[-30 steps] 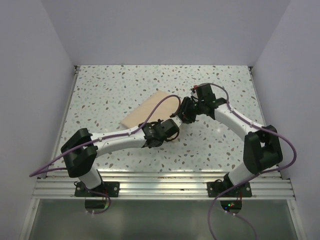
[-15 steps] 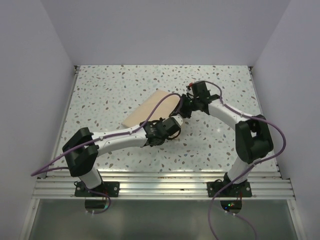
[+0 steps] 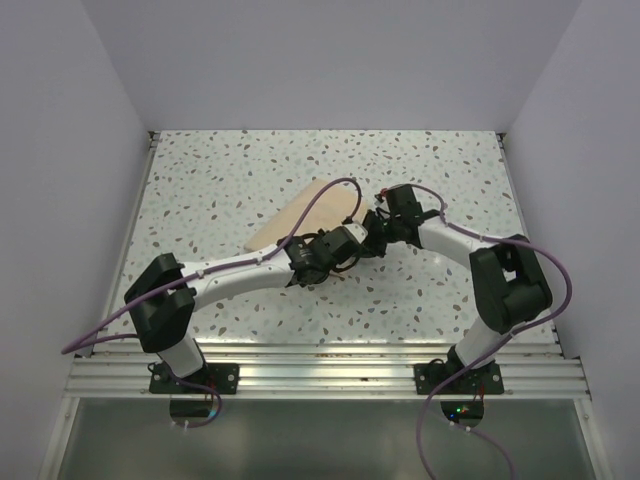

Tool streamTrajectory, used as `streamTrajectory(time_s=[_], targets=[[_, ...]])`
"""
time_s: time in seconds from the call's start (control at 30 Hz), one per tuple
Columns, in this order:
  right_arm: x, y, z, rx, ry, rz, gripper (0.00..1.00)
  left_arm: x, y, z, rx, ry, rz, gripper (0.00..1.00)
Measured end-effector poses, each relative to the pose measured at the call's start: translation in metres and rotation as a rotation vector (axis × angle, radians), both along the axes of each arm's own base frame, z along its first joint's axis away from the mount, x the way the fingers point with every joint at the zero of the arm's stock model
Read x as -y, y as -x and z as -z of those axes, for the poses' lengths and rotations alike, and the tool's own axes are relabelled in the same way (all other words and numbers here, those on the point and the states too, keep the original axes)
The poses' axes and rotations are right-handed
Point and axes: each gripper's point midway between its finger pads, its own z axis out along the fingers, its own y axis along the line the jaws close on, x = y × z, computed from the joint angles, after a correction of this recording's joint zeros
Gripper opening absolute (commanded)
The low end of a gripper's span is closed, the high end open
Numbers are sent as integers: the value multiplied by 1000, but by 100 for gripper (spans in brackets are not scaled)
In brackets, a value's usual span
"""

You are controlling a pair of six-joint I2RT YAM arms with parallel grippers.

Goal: Prepare the surgical pack

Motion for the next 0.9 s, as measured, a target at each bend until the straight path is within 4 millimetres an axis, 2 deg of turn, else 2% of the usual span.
streamTrajectory(time_s=[0.3, 0.53, 0.7, 0.83, 0.9], targets=[[-25, -7, -13, 33, -86, -11, 7, 5, -2, -5, -3, 24, 5, 0], [-35, -13, -23, 48, -132, 0, 8, 9, -1, -5, -7, 43, 6, 0], [-45, -21, -20, 39, -146, 17, 7, 11, -1, -5, -12, 55, 8, 0], [-60, -26, -13, 48, -128, 43, 0, 9, -3, -4, -16, 64, -7, 0], [-67, -27, -12, 67, -109, 59, 0, 7, -5, -4, -16, 68, -19, 0]])
